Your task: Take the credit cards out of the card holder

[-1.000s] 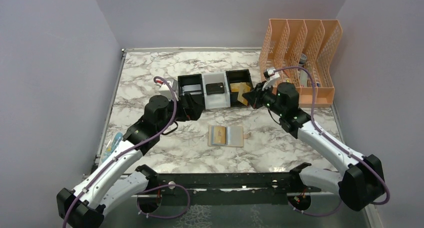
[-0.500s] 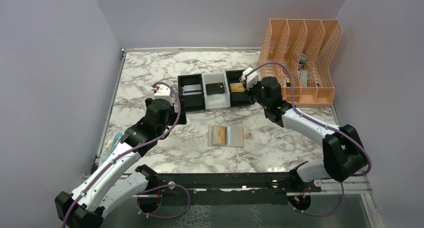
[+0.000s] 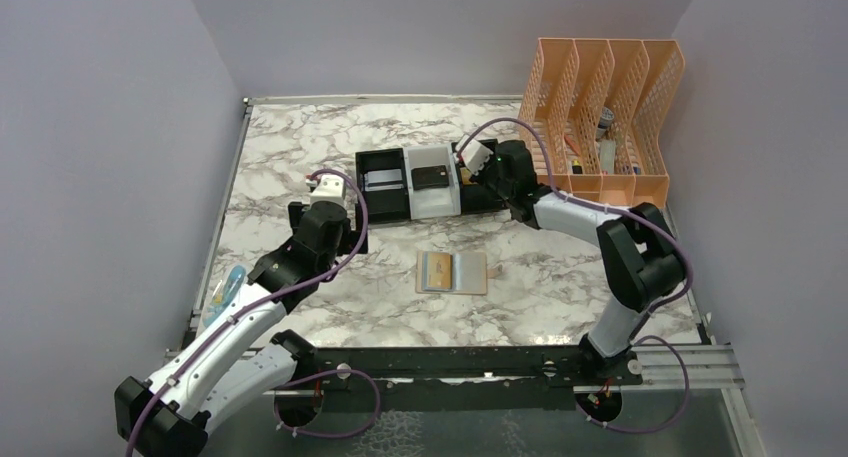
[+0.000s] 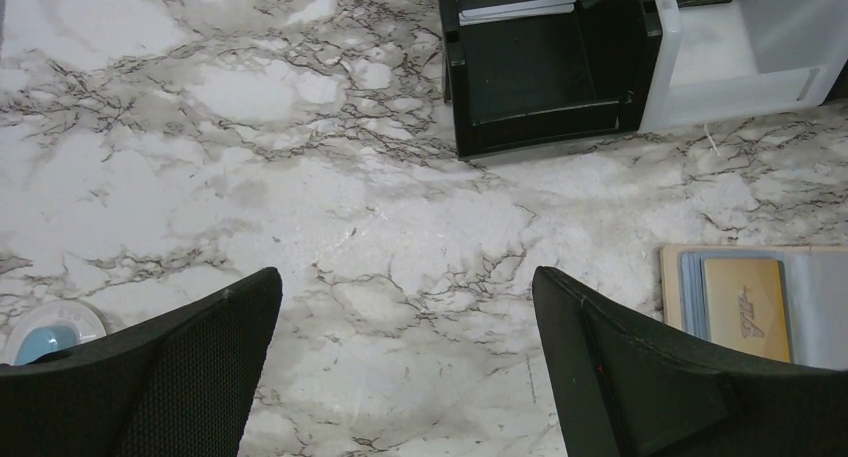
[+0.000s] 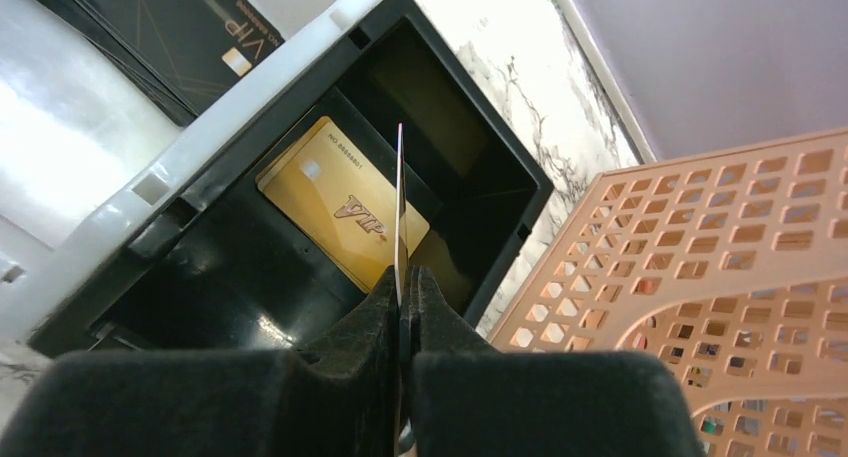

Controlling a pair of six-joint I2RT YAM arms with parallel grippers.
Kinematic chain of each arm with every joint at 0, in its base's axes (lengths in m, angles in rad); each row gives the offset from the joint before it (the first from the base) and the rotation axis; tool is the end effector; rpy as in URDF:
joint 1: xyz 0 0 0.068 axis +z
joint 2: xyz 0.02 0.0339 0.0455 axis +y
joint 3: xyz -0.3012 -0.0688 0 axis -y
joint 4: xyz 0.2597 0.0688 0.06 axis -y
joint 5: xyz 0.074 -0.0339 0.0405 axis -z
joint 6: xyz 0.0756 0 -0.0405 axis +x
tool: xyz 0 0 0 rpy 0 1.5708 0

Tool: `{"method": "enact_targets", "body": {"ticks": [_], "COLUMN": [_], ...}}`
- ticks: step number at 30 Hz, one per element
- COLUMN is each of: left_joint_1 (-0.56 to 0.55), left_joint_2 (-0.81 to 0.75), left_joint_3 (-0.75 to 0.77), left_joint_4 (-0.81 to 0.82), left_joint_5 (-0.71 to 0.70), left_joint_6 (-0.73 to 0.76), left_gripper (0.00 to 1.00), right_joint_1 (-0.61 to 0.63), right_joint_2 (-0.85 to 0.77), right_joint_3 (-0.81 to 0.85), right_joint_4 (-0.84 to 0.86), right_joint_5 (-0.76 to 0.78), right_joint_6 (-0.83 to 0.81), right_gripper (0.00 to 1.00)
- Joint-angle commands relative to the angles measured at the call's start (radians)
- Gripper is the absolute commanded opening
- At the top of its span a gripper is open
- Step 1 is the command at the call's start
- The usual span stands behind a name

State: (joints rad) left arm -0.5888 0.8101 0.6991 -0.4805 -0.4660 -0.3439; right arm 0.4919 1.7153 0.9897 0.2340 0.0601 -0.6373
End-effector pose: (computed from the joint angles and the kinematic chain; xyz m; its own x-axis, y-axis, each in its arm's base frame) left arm 0.1807 -0.0798 0.2836 -0.4993 -0.0288 -0.8660 0.0187 0.9989 -0.0440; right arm 0.3805 0.1987 0.2136 -0.0816 -0.7176 -0.6917 -0.5890 0.5946 -0.5474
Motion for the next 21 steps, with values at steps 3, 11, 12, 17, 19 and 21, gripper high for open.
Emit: {"method": "enact_targets", "body": {"ticks": [3, 11, 12, 17, 19, 21], "left_joint_1": [0.006, 0.012, 0.013, 0.017, 0.018, 0.018], "left_joint_2": [-0.004, -0.022, -0.022, -0.019, -0.020, -0.020], "left_joint_3": [0.014, 0.010, 0.010, 0.011, 0.011, 0.011], "left_joint_4": [0.010, 0.010, 0.010, 0.010, 0.010, 0.010], "left_joint_5": [-0.057, -0.080, -0.080, -0.077, -0.077, -0.076], "left_joint_6": [0.020, 0.023, 0.023, 0.025, 0.025, 0.025], "left_gripper": [0.99, 0.99, 0.99, 0.99, 0.99, 0.99], "right_joint_1": [-0.007, -0.014, -0.015, -0.016, -0.014, -0.013], "right_joint_2": [0.079, 0.171, 0.183, 0.233, 0.250, 0.265], "right_joint_3": [0.054, 0.110, 0.116, 0.134, 0.135, 0.142], "right_joint_4": [0.030, 0.020, 0.025, 0.050, 0.060, 0.059], "right_joint_5": [0.050, 0.046, 0.048, 0.039, 0.043, 0.048], "right_joint_6": [-0.072, -0.132, -0.141, -0.178, -0.207, -0.228], "right_gripper": [0.01, 0.01, 0.01, 0.03, 0.03, 0.05]}}
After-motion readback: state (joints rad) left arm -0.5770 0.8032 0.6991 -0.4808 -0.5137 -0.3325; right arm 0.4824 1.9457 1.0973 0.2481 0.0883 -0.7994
